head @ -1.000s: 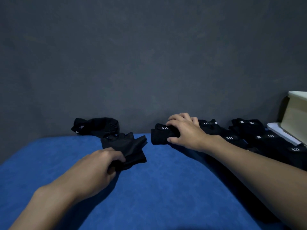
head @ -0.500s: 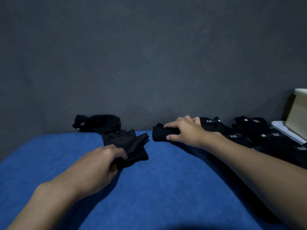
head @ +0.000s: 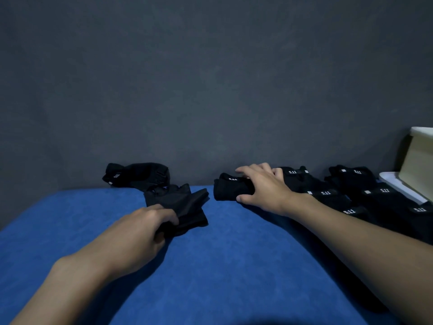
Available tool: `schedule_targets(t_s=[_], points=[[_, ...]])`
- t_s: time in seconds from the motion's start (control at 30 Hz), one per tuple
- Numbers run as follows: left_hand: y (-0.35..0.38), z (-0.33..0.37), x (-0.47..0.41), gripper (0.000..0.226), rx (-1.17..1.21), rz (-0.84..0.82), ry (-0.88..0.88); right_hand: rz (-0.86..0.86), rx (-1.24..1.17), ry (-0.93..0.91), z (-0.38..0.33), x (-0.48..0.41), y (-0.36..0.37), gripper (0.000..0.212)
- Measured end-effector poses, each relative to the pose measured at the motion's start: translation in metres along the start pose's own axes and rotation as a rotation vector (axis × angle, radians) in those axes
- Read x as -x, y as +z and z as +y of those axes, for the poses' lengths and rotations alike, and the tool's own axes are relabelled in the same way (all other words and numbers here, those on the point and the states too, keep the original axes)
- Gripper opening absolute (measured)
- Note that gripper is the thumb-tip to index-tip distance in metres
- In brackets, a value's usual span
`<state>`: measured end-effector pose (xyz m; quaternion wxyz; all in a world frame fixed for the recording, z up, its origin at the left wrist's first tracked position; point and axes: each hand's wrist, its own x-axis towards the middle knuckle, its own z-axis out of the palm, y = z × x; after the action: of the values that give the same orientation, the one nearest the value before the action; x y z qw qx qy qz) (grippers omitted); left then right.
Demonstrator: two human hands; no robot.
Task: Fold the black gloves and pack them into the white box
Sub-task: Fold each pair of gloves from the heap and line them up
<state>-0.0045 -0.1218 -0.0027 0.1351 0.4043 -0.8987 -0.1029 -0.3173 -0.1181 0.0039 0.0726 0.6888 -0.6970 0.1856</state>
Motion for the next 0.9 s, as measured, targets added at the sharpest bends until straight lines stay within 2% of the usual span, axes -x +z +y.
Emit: schedule_targets(t_s=[0.27, 0.57, 0.8, 0.9], points=[[-0.001, 0.001, 0.001, 0.032, 0.003, 0.000, -0.004, 0.034, -0.003, -0.034, -0.004, 0.004, -0.010, 0.061], [-0.005, 0.007, 0.003, 0.024, 0.043, 0.036, -0.032, 0.066, -0.050, -0.104, -0.021, 0.017, -0.019, 0.055], [-0.007, 0.015, 0.006, 0.009, 0.039, 0.088, -0.077, -0.095, -0.228, -0.257, -0.071, 0.041, -0.002, 0.044], [-0.005, 0.016, 0.006, 0.016, 0.032, 0.068, -0.092, -0.092, -0.230, -0.279, -0.083, 0.045, 0.008, 0.034]])
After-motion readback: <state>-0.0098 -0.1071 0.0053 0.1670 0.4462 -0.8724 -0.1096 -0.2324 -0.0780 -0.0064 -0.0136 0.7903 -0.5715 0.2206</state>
